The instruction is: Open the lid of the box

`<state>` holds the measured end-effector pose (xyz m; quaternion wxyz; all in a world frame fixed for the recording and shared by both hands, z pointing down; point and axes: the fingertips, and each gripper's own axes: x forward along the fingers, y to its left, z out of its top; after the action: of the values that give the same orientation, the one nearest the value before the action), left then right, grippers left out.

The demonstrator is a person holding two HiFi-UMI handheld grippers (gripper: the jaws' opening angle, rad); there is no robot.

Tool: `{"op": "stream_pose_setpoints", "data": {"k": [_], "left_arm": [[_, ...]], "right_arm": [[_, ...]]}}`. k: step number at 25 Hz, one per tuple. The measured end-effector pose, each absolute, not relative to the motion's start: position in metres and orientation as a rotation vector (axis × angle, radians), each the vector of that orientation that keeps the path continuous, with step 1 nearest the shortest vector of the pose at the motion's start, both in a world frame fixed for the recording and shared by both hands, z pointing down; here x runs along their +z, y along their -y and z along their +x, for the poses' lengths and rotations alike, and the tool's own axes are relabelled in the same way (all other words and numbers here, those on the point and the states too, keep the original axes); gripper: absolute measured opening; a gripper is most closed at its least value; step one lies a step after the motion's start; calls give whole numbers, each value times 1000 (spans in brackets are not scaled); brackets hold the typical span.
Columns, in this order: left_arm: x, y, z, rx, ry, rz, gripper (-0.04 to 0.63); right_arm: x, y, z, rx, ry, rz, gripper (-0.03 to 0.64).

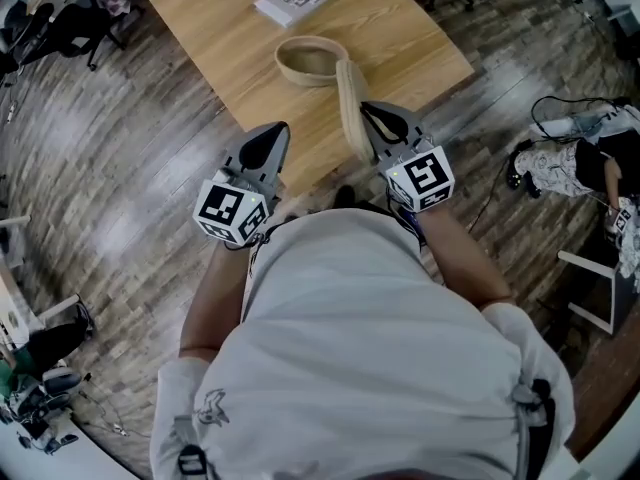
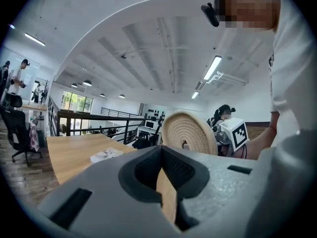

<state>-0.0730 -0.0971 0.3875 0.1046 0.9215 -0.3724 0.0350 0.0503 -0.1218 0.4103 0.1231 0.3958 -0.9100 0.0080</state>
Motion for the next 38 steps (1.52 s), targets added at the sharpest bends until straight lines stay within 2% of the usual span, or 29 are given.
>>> {"op": "stream_pose_setpoints", "data": {"k": [11,19,28,38], "left_arm": [[377,26,-141,125,996,2755,5],[377,-16,-167,116,937,2793,5],[376,-36,-158,74,939,2803,5],[358,-66,-114,84,1042,2798,5]], "right_arm": [[397,54,5,37,2624,1254,37],[396,-3,-14,66,2593,1326,38],[386,-33,-11,19,2605,1284,38],[376,-49,18,-27,2688,1156,38]]}}
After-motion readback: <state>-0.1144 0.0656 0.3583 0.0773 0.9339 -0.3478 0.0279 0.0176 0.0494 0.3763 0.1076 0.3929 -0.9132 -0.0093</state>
